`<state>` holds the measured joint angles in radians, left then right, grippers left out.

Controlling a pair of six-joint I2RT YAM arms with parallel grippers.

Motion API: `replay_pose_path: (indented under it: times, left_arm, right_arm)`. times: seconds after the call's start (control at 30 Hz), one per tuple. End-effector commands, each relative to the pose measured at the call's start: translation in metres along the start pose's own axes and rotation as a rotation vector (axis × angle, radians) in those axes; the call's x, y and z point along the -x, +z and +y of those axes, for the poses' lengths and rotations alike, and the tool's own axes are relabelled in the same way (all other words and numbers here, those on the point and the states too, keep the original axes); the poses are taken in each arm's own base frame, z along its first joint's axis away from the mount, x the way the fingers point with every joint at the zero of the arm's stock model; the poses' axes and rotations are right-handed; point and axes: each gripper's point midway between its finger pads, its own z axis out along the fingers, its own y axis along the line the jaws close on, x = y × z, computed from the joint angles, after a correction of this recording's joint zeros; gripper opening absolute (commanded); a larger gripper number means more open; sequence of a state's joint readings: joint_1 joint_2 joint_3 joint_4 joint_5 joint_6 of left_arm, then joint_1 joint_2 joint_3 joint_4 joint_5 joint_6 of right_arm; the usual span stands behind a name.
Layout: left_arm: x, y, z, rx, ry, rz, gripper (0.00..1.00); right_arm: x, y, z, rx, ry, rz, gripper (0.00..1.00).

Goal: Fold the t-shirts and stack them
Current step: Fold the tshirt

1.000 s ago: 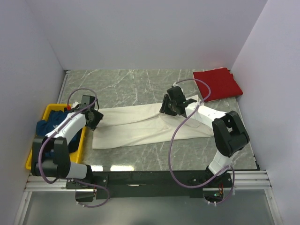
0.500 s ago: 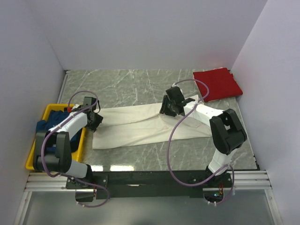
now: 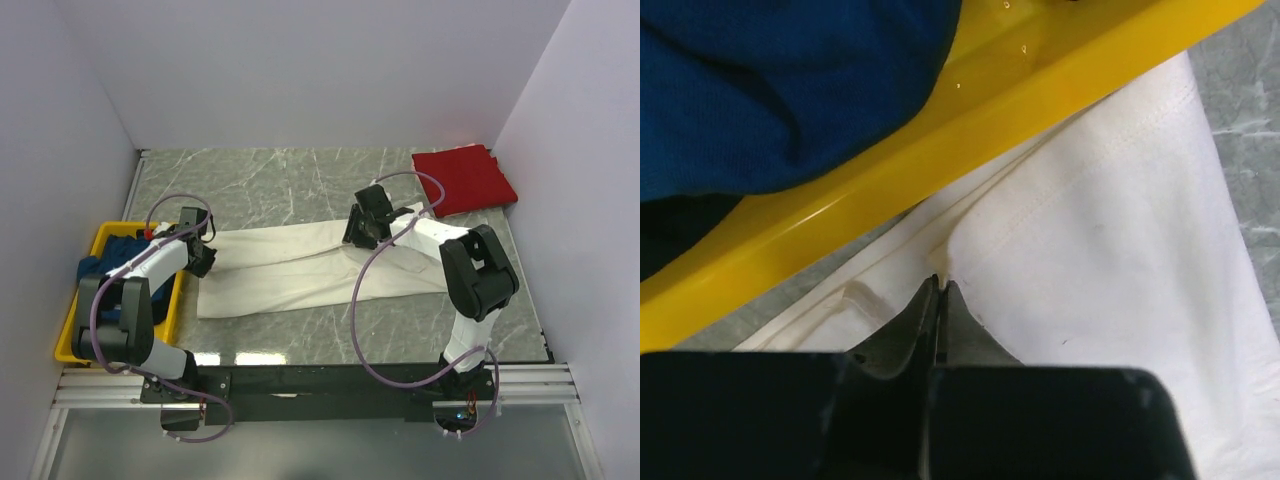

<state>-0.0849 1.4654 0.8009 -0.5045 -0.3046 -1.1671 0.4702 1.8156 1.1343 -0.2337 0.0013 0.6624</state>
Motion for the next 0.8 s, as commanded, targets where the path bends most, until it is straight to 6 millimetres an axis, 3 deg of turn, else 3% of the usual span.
replay_pose_path:
  times: [0.0,0.4,0.77]
  left_arm:
    - [0.008,-0.002,-0.005,-0.016,0.005,-0.04,0.01]
    - [0.045,-0.034,-0.03,-0.067,0.01,-0.142,0.01]
    - [0.046,-0.044,-0.022,-0.081,0.005,-0.148,0.01]
  right_arm:
    - [0.016,-0.002,0.011,0.039,0.03,-0.028,0.49]
    - [0.014,-0.013,0.003,0.058,0.043,-0.026,0.05]
    - [-0.002,-0.033,0.0,0.101,0.035,-0.005,0.02]
